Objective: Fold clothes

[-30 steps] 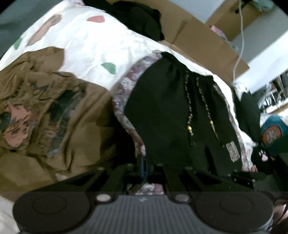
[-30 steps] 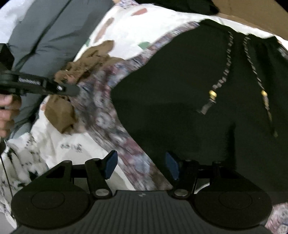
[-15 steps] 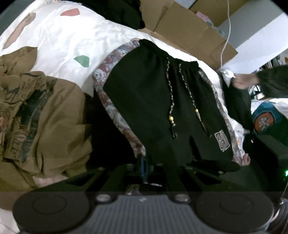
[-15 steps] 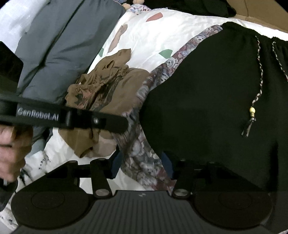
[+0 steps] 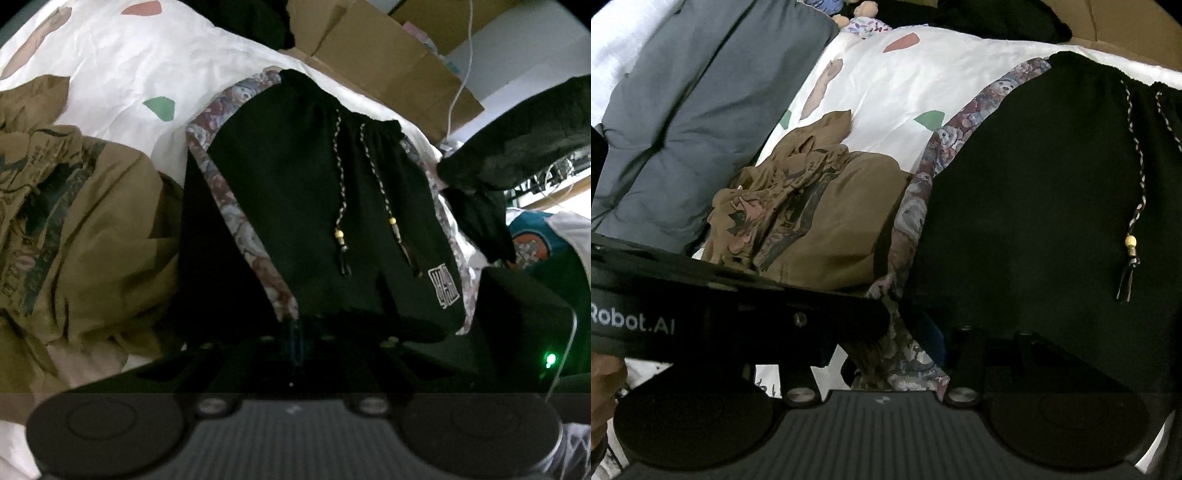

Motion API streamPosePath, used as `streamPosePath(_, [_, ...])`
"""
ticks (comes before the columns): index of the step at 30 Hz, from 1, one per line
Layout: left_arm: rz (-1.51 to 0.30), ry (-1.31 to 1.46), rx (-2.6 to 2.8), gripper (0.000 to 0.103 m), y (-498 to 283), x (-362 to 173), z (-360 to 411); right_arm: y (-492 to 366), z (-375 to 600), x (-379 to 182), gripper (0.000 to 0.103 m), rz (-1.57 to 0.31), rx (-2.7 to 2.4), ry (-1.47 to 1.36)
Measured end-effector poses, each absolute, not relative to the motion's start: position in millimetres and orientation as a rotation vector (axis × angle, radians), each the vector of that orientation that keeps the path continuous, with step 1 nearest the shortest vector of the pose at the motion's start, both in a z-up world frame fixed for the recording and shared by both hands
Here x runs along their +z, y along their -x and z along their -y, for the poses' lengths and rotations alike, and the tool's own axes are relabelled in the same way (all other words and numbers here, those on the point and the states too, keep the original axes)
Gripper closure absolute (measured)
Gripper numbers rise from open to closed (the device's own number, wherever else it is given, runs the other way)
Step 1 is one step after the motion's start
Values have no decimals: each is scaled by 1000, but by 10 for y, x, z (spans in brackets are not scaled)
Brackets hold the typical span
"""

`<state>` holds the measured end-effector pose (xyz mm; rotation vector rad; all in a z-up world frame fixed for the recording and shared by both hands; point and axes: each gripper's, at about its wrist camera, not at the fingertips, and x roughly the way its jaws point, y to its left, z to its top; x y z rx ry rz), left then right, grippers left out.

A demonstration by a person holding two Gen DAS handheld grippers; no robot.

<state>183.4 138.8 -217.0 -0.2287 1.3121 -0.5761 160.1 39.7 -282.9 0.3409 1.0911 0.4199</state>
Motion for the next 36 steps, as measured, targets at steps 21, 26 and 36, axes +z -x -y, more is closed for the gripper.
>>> streamPosePath(21, [-1330,111,-460,72,-1752,-2269,-1505,-1590,-16,-2976,99,-1130,362,-488])
streamPosePath(26, [-1365,92,-444,72,-1763,-2463,-1468,-1560,167,-2961,99,-1120,347,-457])
streamPosePath(36, [-1429,32,-457,72,-1838,-2734,-1244,-1383,781,-2959,99,-1112,250,-481])
